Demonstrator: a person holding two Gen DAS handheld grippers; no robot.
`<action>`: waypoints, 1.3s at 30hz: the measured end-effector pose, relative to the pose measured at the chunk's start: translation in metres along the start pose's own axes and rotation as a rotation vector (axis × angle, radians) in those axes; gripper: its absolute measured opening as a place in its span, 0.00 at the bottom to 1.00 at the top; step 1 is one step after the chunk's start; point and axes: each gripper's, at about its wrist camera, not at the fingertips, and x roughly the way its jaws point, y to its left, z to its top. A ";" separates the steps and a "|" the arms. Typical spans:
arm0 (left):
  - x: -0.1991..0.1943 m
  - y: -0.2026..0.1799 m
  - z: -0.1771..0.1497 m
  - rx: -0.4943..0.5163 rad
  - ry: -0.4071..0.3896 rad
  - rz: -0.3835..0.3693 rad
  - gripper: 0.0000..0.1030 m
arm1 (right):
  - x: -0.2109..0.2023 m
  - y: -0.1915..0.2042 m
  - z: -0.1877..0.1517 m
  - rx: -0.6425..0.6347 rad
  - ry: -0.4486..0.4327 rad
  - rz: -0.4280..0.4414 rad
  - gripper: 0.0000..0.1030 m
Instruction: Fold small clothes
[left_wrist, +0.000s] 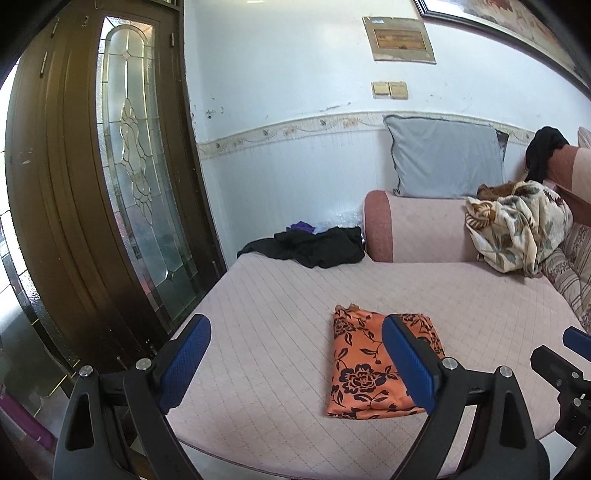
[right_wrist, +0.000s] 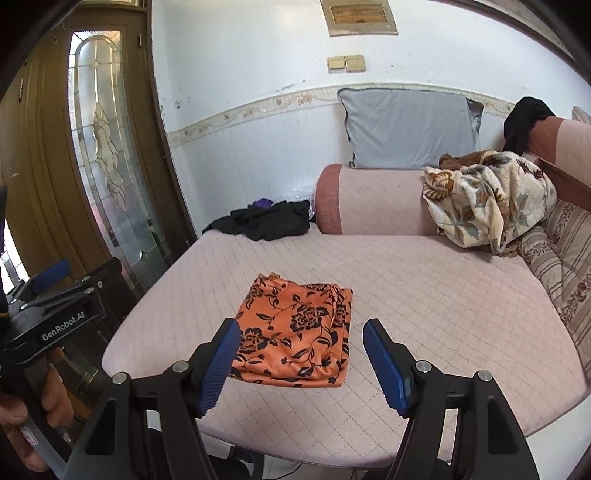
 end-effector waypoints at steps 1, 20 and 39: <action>-0.003 0.001 0.001 -0.003 -0.005 0.000 0.91 | -0.003 0.001 0.001 -0.002 -0.009 0.001 0.71; -0.034 0.012 0.011 -0.015 -0.058 -0.021 0.91 | -0.030 0.024 0.006 -0.019 -0.058 -0.030 0.71; -0.065 0.029 0.007 -0.010 -0.110 -0.032 1.00 | -0.047 0.049 0.011 -0.007 -0.093 -0.064 0.71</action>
